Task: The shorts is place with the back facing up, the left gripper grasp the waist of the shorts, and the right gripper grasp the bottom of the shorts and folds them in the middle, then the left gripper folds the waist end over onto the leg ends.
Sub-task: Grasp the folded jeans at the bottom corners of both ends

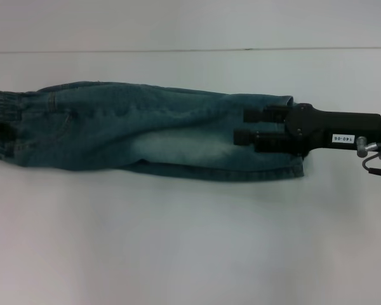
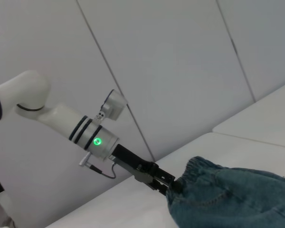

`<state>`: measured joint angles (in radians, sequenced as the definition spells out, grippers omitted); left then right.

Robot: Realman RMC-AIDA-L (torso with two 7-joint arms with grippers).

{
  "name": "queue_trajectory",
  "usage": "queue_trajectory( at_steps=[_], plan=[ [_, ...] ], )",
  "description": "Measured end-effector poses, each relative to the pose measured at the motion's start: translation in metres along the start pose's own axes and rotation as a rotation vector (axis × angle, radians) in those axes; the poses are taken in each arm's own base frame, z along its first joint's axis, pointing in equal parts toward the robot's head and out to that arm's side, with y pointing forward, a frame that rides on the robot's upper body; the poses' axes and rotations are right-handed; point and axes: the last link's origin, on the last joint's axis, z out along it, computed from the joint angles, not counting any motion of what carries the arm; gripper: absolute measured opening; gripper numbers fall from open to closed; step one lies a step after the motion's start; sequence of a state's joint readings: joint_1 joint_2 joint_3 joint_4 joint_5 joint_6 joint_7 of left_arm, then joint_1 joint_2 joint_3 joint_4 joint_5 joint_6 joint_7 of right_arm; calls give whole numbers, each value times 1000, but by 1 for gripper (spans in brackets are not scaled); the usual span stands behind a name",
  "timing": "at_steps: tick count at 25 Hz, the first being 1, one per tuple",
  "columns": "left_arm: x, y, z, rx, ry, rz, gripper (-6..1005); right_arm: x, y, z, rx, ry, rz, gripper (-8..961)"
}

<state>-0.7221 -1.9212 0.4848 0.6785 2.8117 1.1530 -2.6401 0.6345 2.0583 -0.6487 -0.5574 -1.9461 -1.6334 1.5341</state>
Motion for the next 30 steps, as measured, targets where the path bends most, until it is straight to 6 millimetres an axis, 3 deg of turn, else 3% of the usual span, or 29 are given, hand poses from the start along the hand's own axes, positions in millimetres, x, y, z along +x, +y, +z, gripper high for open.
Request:
queue_trajectory(
  at_steps=[6, 12, 23, 30],
  plan=[
    [0, 4, 3, -3, 0, 9, 803, -1, -2, -2, 13, -14, 2, 762],
    [1, 6, 4, -4, 0, 19, 616, -2, -4, -2, 29, -17, 2, 746],
    [1, 7, 4, -5, -1, 39, 134, -1, -5, 0, 38, -14, 5, 716],
    [2, 11, 1, -21, 3, 66, 69, 3, -7, 4, 60, -11, 14, 697]
  ],
)
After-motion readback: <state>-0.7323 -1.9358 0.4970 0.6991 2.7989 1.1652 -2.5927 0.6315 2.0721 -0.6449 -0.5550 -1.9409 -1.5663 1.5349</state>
